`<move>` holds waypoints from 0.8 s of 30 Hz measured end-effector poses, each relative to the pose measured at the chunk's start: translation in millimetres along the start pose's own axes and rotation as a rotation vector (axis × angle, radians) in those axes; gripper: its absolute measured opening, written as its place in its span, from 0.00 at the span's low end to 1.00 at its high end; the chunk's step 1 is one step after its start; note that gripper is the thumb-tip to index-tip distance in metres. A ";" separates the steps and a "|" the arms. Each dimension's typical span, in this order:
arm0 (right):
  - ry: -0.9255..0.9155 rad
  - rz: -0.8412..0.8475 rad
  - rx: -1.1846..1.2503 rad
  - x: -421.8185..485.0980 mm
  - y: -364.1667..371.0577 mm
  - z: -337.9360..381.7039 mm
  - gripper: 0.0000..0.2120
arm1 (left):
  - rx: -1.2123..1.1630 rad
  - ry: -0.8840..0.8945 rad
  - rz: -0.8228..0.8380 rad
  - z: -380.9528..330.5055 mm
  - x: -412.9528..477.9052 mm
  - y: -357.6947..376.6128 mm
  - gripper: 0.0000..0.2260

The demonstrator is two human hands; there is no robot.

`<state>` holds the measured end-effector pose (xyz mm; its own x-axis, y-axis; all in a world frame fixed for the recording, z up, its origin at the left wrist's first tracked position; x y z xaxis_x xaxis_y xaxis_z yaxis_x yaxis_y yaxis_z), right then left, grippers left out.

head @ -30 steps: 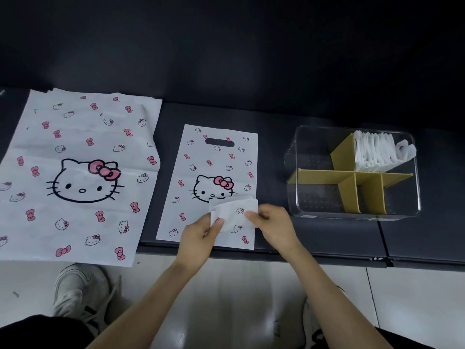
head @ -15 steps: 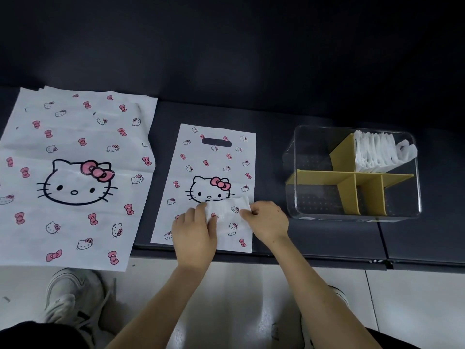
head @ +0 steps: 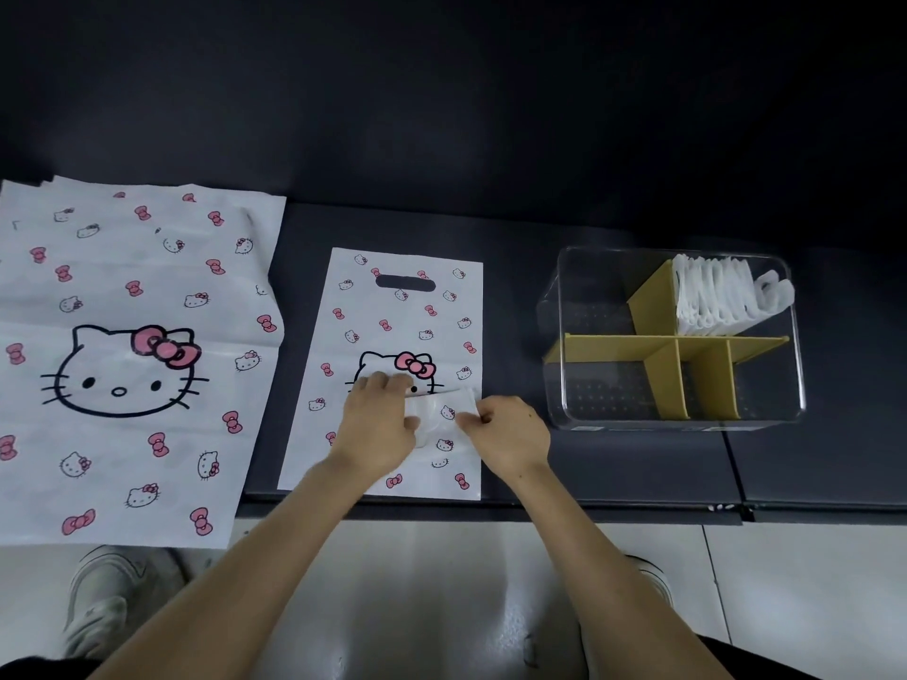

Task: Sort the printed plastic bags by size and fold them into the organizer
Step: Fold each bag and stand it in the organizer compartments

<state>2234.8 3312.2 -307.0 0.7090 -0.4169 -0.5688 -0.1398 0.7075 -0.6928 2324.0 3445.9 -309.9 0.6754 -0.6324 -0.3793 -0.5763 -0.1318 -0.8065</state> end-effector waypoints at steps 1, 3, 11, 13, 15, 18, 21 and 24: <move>-0.008 -0.004 0.004 -0.6 -0.1 0.2 0.20 | -0.069 -0.051 0.097 0.0 4.9 -4.9 0.16; -0.015 -0.007 0.009 -1.9 -0.5 0.2 0.21 | -0.216 -0.084 0.210 -1.2 10.4 -12.7 0.07; -0.108 -0.076 0.559 -26.8 -10.4 -9.4 0.14 | -0.759 -0.007 0.165 -12.8 -23.9 -36.5 0.03; -0.146 0.008 0.832 -37.7 -18.0 -13.9 0.17 | -0.846 0.021 0.181 -22.8 -32.9 -45.0 0.01; -0.200 0.131 1.017 -51.5 -29.2 -15.1 0.12 | -0.888 0.062 0.202 -36.9 -37.6 -53.4 0.01; -0.205 0.100 1.119 -73.3 -58.4 -25.9 0.05 | -0.860 0.113 0.210 -68.8 -34.4 -59.5 0.03; -0.224 -0.097 1.054 -90.6 -102.2 -50.0 0.04 | -0.754 0.203 0.178 -118.7 -21.3 -58.5 0.02; -0.154 -0.399 1.025 -110.0 -155.9 -97.9 0.04 | -0.541 0.347 0.017 -178.9 -0.9 -57.6 0.05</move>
<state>2111.0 3191.8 -179.9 0.6642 -0.6946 -0.2764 0.7047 0.7051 -0.0787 2274.3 3317.6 -181.9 0.5284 -0.8359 -0.1484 -0.7976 -0.4289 -0.4241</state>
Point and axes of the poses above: each hand's wrist, its own x-axis towards the middle knuckle, its own y-axis out of the palm, z = x × y, the point moved 5 cm from there along x, towards the middle knuckle, and after that the axes turned 12 degrees about z, right-handed, at the moved point
